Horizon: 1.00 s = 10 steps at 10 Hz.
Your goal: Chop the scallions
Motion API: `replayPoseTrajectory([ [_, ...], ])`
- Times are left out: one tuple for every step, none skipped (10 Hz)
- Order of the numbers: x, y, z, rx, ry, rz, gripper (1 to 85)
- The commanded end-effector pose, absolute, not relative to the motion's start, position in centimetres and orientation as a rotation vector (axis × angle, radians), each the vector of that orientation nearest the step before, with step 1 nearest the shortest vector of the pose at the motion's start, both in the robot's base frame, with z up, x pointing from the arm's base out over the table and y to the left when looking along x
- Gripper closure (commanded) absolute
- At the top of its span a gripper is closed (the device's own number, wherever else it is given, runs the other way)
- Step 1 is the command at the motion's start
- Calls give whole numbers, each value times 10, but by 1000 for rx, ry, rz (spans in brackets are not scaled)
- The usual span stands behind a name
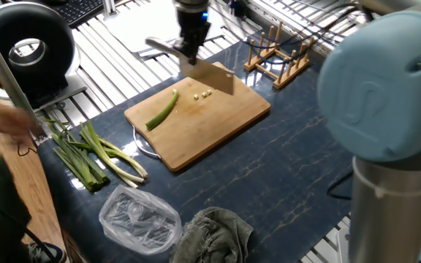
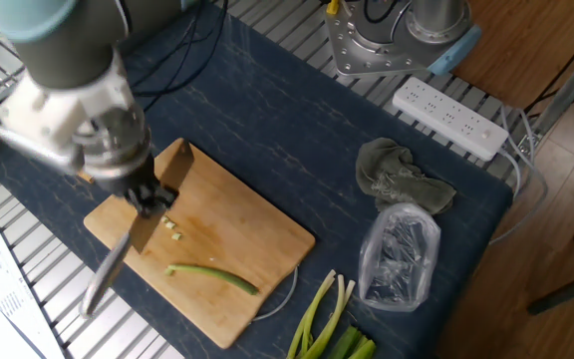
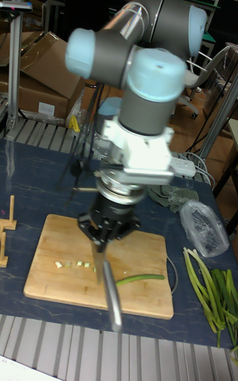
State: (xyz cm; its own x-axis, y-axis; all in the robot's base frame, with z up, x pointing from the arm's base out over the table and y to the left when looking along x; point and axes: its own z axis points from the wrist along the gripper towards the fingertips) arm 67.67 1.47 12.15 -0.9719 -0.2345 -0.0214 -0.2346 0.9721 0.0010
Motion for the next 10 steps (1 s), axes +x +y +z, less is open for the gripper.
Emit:
replayPoseTrajectory([
  [701, 53, 117, -396, 3086, 55, 843],
  [707, 61, 113, -410, 3082, 64, 843],
  [710, 70, 110, -400, 3083, 88, 843],
  [712, 72, 107, -400, 3082, 83, 843],
  [712, 72, 106, -400, 3082, 83, 843],
  [713, 71, 105, -406, 3078, 75, 843],
  [714, 70, 104, -408, 3073, 69, 843],
  [715, 67, 103, -410, 3070, 69, 843],
  [714, 66, 103, -408, 3073, 60, 843],
  [714, 61, 102, -383, 3077, 36, 843],
])
